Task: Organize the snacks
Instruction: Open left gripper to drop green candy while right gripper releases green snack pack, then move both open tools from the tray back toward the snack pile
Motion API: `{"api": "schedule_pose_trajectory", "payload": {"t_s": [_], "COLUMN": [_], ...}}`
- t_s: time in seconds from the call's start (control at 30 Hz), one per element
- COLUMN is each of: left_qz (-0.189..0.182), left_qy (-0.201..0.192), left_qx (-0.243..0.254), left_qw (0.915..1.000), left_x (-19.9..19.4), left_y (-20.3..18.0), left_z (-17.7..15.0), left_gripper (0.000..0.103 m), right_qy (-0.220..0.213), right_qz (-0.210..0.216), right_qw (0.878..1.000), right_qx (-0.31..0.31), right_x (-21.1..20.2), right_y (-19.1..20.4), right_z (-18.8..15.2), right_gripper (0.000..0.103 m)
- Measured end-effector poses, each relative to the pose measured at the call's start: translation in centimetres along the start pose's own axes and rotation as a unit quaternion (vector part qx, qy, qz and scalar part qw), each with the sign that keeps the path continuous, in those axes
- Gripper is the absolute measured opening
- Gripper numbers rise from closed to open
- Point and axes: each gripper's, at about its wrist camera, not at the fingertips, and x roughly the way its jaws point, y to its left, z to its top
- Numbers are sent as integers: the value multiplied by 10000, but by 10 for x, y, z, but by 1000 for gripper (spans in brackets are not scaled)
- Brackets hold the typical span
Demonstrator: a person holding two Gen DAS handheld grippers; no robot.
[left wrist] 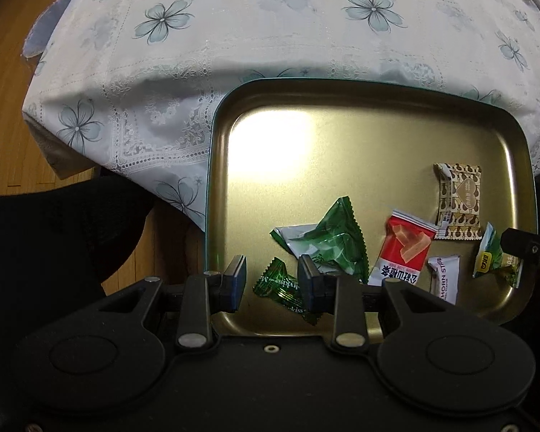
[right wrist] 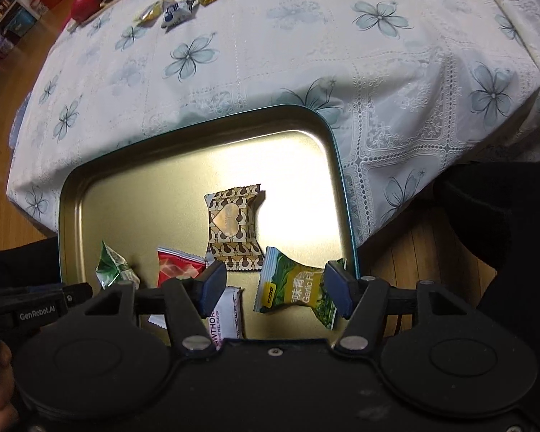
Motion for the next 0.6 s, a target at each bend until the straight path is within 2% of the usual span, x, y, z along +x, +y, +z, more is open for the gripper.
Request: {"api": "schedule_pose_trajectory", "payload": {"t_s": [0.23, 0.33, 0.6], "left_qz": [-238, -207, -63], "left_qy": [360, 398, 251], "left_qx": [284, 313, 326], "left_qw": [9987, 9985, 9991], "left_x": [-1, -4, -13], "left_y": [6, 11, 19], "left_z": [32, 50, 103], "left_gripper": [42, 42, 42], "right_qy": [600, 801, 727], "right_qz": [-104, -136, -361], "right_qw": [9971, 9950, 9936], "right_qx": [-465, -588, -787], "right_x": [4, 6, 10], "right_y": [14, 21, 41], "right_z": [39, 57, 114], "right_gripper": [64, 64, 66]}}
